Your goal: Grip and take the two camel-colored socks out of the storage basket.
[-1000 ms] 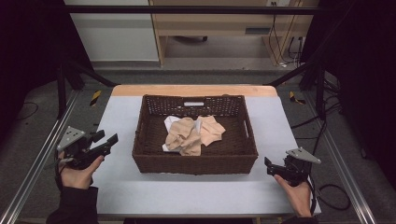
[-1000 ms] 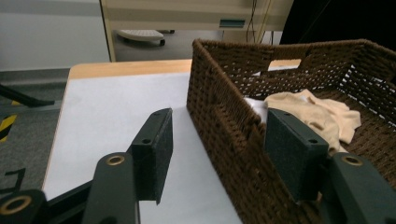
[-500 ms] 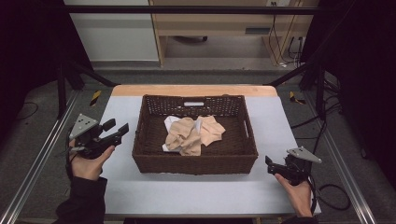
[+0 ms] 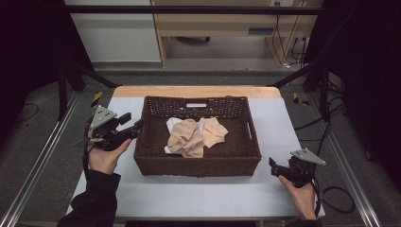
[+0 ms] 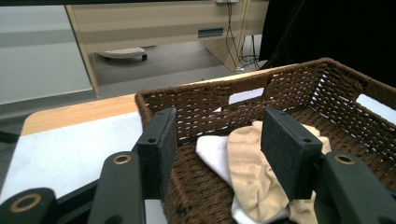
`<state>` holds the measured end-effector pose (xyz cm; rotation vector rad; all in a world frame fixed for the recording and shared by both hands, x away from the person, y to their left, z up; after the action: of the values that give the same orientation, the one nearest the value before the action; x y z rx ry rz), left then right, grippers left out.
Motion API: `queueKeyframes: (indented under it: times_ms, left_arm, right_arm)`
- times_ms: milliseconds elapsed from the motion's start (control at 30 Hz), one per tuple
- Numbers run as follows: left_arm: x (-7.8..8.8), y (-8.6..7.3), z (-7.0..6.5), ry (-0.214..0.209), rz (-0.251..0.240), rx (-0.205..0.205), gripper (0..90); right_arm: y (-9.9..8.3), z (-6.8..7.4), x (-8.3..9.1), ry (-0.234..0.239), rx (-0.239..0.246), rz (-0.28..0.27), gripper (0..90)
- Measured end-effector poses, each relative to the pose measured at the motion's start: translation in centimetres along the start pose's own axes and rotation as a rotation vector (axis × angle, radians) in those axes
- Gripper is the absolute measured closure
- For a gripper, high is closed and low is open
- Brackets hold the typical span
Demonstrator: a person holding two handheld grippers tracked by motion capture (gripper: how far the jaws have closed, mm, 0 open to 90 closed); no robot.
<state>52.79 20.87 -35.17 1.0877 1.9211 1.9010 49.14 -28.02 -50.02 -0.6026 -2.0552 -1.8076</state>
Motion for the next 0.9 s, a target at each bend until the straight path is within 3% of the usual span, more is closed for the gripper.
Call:
queueKeyframes:
  times_ms: [533, 900]
  left_arm:
    - [-4.4, 1.5, -1.3, -0.022, 0.025, -0.017, 44.9]
    - [-7.8, 1.4, -2.0, -0.033, 0.061, -0.041, 44.5]
  right_arm:
    - [0.1, 0.0, 0.0, -0.002, -0.003, 0.000, 5.9]
    - [0.0, -0.1, -0.1, -0.006, -0.001, 0.000, 6.0]
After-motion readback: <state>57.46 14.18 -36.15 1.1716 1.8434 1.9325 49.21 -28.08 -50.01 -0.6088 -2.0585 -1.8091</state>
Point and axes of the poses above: each handheld gripper's, and its own axes: x roughly backward along the jaws, y roughly out of its top, z roughly to its left, the point moved 7 cm from there along -x, roughly forward along the jaws, and after that the axes turned 14 degrees about -y, right-handed, at the moved point
